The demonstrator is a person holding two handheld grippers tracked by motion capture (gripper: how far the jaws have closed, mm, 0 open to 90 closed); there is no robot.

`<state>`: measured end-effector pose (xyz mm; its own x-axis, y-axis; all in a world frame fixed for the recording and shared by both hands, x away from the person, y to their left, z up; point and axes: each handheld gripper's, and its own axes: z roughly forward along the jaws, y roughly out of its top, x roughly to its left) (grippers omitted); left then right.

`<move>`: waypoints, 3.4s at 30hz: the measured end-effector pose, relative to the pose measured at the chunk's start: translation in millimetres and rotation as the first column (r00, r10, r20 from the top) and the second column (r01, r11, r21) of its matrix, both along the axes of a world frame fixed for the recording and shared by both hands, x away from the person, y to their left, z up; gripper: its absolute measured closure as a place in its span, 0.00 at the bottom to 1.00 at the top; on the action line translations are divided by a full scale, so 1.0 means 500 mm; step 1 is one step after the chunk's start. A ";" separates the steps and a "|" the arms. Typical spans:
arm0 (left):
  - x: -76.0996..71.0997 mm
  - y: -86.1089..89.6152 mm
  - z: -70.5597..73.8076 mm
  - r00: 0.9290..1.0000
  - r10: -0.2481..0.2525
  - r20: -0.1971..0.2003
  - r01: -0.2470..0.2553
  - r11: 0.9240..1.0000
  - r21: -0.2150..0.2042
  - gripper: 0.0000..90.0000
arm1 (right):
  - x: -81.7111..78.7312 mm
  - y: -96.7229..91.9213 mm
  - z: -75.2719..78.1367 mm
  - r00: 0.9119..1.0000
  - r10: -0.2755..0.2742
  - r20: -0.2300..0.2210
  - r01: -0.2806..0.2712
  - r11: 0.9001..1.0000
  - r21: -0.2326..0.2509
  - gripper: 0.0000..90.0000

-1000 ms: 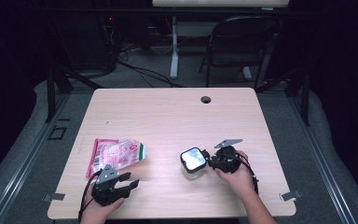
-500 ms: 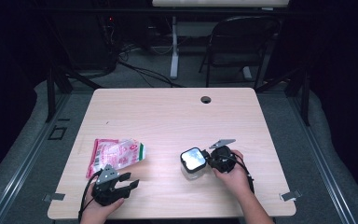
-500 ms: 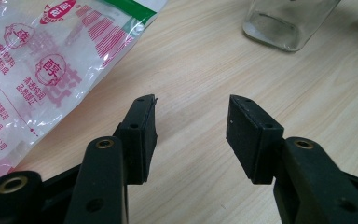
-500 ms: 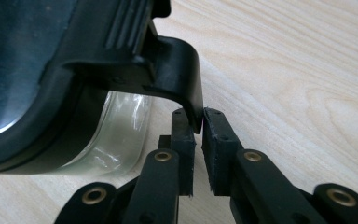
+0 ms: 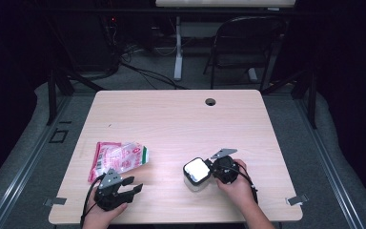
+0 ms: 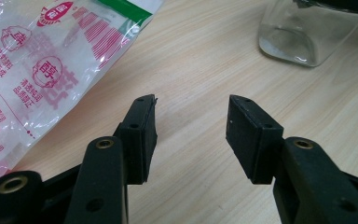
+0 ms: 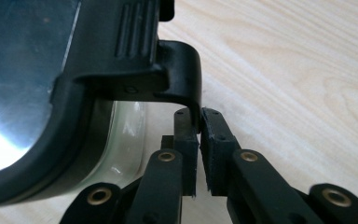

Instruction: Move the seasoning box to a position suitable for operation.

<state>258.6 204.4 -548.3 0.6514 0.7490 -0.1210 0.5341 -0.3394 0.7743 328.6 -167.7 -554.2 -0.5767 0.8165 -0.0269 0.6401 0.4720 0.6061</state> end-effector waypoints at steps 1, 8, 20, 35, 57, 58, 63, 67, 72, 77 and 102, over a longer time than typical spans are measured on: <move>0.000 -0.001 0.000 1.000 0.000 0.001 0.000 1.000 0.001 0.58 | -0.003 0.001 0.001 1.000 0.000 0.000 0.000 1.000 -0.011 0.95; -0.002 -0.004 0.000 1.000 -0.006 0.006 0.006 1.000 0.008 0.59 | -0.032 0.019 0.004 1.000 -0.004 -0.019 0.004 1.000 -0.011 0.95; -0.002 -0.005 0.000 1.000 -0.010 0.005 0.009 1.000 0.007 0.59 | -0.050 0.028 0.006 0.999 -0.007 -0.044 0.007 1.000 0.001 0.94; 0.000 -0.005 -0.002 1.000 -0.006 -0.004 0.006 1.000 0.001 0.58 | -0.073 0.004 0.041 0.996 0.026 -0.084 -0.021 0.998 0.059 0.81; -0.004 -0.027 0.015 0.999 -0.039 -0.025 0.039 0.999 0.003 0.64 | -0.046 0.005 0.168 0.996 0.018 -0.091 -0.005 0.990 0.139 0.90; -0.005 -0.028 0.014 0.999 -0.036 -0.027 0.036 0.999 -0.006 0.65 | -0.043 0.010 0.169 0.995 0.018 -0.095 -0.004 0.990 0.142 0.91; -0.007 -0.030 0.015 0.999 -0.035 -0.028 0.035 0.999 0.006 0.69 | -0.042 0.023 0.161 0.997 0.015 -0.078 -0.003 0.988 0.156 0.94; -0.006 -0.034 0.014 0.999 -0.039 -0.030 0.039 0.999 0.004 0.73 | -0.042 0.023 0.147 0.996 0.019 -0.085 -0.003 0.984 0.178 0.96; -0.010 -0.040 0.016 0.998 -0.052 -0.029 0.052 0.999 0.006 0.77 | -0.041 0.022 0.139 0.996 0.025 -0.088 -0.007 0.980 0.197 0.97; -0.012 -0.044 0.015 0.998 -0.063 -0.029 0.064 0.998 0.008 0.82 | -0.040 0.018 0.137 0.996 0.028 -0.091 -0.008 0.976 0.216 0.98; 0.001 -0.146 0.043 0.990 -0.143 -0.012 0.143 0.990 -0.006 1.00 | -0.039 0.007 0.129 0.995 0.018 -0.099 0.010 0.962 0.275 0.98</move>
